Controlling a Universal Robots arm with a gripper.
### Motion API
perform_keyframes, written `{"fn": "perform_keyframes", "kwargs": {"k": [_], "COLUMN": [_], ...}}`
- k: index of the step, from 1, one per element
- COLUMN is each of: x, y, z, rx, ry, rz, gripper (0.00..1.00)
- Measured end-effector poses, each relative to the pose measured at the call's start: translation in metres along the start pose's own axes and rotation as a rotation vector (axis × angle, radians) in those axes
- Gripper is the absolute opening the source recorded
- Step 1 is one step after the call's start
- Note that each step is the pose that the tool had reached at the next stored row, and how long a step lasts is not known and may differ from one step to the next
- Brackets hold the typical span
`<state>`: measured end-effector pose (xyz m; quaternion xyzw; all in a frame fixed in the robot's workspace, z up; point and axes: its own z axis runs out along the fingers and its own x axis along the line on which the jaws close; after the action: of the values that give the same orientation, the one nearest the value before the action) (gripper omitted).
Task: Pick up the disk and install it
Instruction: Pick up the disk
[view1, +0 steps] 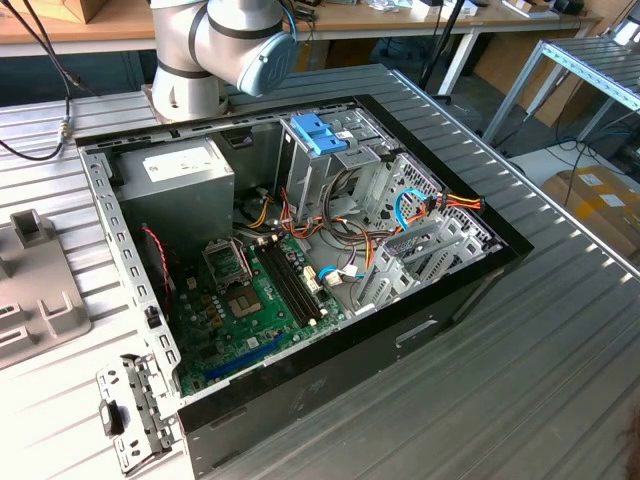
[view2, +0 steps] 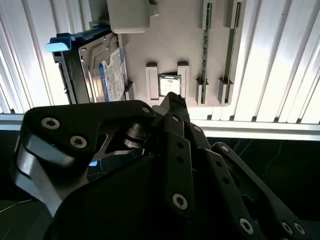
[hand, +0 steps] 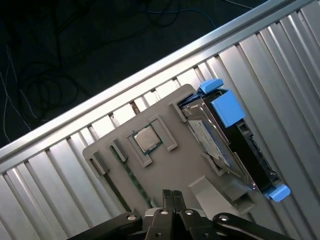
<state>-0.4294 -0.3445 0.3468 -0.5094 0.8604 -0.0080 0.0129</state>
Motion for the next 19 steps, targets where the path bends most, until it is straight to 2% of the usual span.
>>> {"fn": "perform_keyframes", "kwargs": {"k": [2,19], "x": [0.0,0.0], "y": [0.0,0.0], "z": [0.0,0.0], "rx": [-0.0005,-0.0031], "ry": [-0.0008,-0.0059], "rz": [-0.031,-0.219], "gripper": [0.11,0.11]}}
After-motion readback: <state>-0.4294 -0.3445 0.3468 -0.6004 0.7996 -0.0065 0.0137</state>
